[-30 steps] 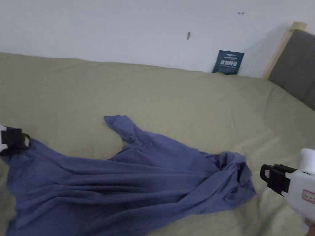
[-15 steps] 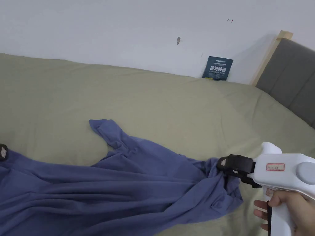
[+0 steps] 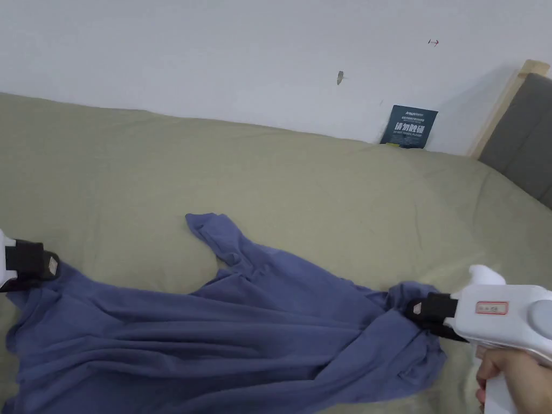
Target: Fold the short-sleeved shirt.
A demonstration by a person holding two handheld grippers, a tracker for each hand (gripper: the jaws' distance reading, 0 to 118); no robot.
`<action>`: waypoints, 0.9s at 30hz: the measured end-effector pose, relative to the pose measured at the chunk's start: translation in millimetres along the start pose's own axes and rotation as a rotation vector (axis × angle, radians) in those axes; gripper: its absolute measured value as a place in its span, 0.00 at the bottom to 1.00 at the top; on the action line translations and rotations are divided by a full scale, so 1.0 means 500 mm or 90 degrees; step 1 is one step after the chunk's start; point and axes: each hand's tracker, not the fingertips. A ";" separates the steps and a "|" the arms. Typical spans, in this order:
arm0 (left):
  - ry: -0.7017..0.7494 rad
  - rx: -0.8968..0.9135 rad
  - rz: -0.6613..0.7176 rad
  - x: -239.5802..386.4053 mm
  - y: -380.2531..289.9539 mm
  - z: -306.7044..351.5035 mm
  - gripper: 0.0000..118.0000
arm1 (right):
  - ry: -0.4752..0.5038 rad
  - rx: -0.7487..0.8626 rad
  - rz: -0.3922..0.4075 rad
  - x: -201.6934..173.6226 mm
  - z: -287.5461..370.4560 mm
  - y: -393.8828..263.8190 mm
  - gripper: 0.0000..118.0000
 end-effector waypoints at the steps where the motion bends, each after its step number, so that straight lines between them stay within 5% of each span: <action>1: -0.007 0.009 0.009 -0.003 0.004 0.004 0.00 | 0.011 0.012 0.012 -0.005 0.021 0.005 0.09; 7: -0.045 0.059 0.045 -0.002 0.040 0.029 0.00 | 0.100 0.104 -0.035 -0.042 0.099 0.046 0.09; 27: -0.050 0.267 -0.031 0.062 0.316 0.238 0.00 | 0.126 0.205 0.113 -0.262 0.165 0.230 0.09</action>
